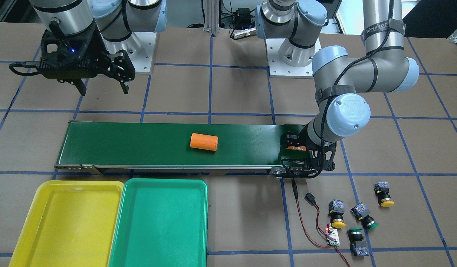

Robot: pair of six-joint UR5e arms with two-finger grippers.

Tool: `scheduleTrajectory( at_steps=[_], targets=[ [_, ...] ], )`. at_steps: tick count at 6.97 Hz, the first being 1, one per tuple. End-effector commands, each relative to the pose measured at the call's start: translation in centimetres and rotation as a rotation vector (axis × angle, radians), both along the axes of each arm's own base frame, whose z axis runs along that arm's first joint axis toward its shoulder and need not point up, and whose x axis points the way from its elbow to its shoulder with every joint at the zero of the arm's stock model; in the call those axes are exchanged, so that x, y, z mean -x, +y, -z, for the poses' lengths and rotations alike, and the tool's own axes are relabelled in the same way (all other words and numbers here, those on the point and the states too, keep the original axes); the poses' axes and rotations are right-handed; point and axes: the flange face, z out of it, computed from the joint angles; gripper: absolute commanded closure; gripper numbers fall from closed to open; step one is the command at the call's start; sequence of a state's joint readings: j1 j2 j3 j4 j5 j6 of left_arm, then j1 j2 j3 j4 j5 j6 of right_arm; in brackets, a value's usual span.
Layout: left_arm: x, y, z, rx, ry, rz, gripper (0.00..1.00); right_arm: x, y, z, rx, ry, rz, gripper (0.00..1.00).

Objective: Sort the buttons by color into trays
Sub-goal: 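Release the cylinder on the belt and return the left gripper to the buttons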

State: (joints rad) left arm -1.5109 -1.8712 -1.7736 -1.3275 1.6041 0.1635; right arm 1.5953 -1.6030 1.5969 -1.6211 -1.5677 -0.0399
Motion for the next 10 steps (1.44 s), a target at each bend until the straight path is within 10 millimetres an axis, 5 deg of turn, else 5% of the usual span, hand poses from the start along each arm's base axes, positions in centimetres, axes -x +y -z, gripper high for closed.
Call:
scheduleTrajectory(
  at_steps=[1,4,6,7,8,10],
  targets=[
    [0.5,0.0,-0.2,0.006,0.000,-0.001,0.00,0.0,0.0,0.0,-0.001,0.000,0.000,0.00],
    [1.4,1.1,-5.6,0.074,0.049,-0.009,0.00,0.0,0.0,0.0,-0.001,0.000,0.000,0.00],
    [-0.5,2.3,-15.2,0.101,0.024,-0.036,0.00,0.0,0.0,0.0,-0.001,0.000,0.000,0.00],
    [-4.9,1.4,-18.3,0.112,-0.023,-0.084,0.00,0.0,0.0,0.0,-0.001,0.000,0.000,0.00],
    [-10.1,0.8,-18.4,0.110,-0.035,-0.117,0.00,0.0,0.0,0.0,-0.001,0.000,0.000,0.00],
    [-20.8,-1.6,-14.8,0.166,-0.023,-0.080,0.00,0.0,0.0,0.0,-0.001,0.000,0.000,0.00]
  ],
)
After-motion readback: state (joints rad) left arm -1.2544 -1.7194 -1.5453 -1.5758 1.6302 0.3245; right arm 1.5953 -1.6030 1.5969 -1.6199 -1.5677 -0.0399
